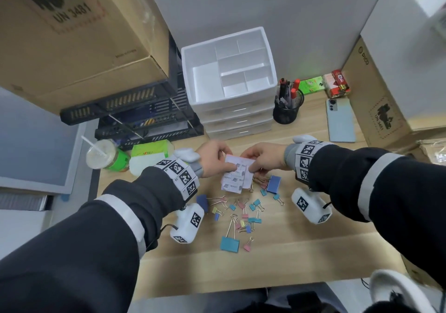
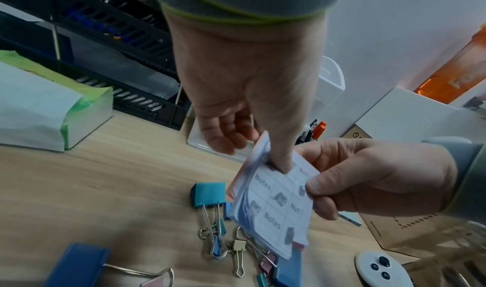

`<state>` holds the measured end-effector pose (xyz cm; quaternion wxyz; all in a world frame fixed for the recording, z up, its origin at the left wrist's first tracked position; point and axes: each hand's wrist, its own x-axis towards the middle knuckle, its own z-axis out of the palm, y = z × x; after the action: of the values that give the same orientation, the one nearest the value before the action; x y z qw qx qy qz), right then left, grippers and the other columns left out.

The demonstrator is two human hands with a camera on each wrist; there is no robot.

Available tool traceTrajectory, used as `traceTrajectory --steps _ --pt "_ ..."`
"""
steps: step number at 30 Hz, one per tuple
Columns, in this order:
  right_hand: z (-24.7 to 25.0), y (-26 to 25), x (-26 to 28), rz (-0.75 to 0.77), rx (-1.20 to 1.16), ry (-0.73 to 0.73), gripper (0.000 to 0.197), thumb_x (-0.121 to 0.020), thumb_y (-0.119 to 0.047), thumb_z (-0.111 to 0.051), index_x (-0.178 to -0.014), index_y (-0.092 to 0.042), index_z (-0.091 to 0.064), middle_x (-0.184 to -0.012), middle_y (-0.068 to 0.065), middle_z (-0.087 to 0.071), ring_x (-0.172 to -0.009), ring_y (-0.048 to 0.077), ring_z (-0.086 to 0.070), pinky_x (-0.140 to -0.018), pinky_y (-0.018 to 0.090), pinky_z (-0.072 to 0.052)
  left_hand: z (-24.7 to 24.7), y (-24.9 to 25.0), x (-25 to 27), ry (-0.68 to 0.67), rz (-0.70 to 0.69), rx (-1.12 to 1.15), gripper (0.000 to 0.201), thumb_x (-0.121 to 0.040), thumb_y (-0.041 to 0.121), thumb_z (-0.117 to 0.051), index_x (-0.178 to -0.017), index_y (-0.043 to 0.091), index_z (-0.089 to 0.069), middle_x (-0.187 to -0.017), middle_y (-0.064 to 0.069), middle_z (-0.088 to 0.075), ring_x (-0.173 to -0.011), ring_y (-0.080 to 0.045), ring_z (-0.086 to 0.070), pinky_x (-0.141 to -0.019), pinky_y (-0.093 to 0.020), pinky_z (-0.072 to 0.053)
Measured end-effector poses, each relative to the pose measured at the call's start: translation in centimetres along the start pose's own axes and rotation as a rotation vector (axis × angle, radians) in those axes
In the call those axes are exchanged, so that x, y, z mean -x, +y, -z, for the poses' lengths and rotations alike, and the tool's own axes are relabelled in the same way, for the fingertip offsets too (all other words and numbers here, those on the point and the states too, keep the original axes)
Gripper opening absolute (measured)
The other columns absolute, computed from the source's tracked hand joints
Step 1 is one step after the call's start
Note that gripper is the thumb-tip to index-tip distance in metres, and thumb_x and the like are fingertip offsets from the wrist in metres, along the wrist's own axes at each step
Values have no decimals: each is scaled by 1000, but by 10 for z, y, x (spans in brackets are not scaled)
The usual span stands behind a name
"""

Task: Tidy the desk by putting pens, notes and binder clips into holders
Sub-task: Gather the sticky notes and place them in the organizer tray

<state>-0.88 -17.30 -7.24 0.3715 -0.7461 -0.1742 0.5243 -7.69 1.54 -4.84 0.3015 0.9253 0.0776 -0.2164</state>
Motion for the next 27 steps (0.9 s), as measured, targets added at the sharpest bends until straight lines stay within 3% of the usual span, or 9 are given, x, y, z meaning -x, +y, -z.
traceTrajectory --steps 2,4,8,11,14,18,22,24,27 --pt "4 -2 -1 -15 -26 -13 41 -90 11 -51 -112 -20 -66 -98 16 -71 -71 19 -63 -75 32 -60 0 3 -1 -31 -20 -18 22 -78 31 -81 -76 20 -62 -65 9 -53 -59 -9 -49 -53 -21 -35" --pt "8 -5 -2 -25 -48 -17 40 -87 12 -50 -113 -15 -68 -101 23 -71 -73 21 -63 -79 35 -59 1 3 -3 -40 -16 13 23 -79 32 -80 -75 16 -63 -66 5 -56 -62 -11 -50 -54 -22 -36" --pt "13 -18 1 27 49 28 21 -84 -10 -72 -102 -21 -68 -86 11 -72 -65 14 -63 -64 26 -53 11 3 -5 -45 -29 47 27 -80 34 -79 -75 11 -65 -62 4 -57 -57 -11 -49 -54 -24 -36" --pt "18 -34 3 93 240 128 19 -80 -27 -79 -92 -31 -65 -86 3 -74 -75 16 -63 -77 35 -53 24 6 -6 -38 -10 50 32 -81 40 -78 -74 11 -67 -57 6 -57 -49 -6 -48 -49 -20 -36" --pt "32 -64 5 141 306 159 20 -83 -29 -77 -97 -24 -64 -90 1 -70 -82 18 -61 -87 39 -53 48 11 -6 39 25 92 41 -81 49 -76 -73 9 -67 -57 5 -58 -47 -4 -49 -46 -17 -36" --pt "65 -116 8 237 386 324 18 -86 -30 -74 -99 -24 -62 -84 -6 -61 -74 12 -56 -67 26 -46 84 6 -4 95 71 231 51 -87 60 -61 -76 10 -64 -66 -1 -63 -53 -11 -52 -54 -20 -42" --pt "93 -168 -3 297 311 446 12 -89 -15 -67 -101 -15 -64 -79 7 -69 -54 13 -57 -50 23 -47 105 -9 -5 182 168 203 66 -91 64 -49 -95 0 -67 -70 -4 -66 -56 -16 -55 -58 -27 -46" --pt "99 -182 -11 293 332 476 11 -90 -12 -64 -100 -15 -62 -76 9 -70 -52 16 -59 -50 25 -50 104 -12 -8 215 189 236 64 -92 63 -48 -103 2 -63 -74 -7 -68 -57 -18 -58 -58 -30 -49" --pt "104 -197 -30 240 459 510 13 -91 -11 -59 -102 -16 -63 -69 3 -69 -55 16 -63 -63 30 -58 105 -11 -17 244 209 297 56 -95 58 -45 -106 4 -57 -82 -14 -70 -59 -23 -59 -53 -29 -48"
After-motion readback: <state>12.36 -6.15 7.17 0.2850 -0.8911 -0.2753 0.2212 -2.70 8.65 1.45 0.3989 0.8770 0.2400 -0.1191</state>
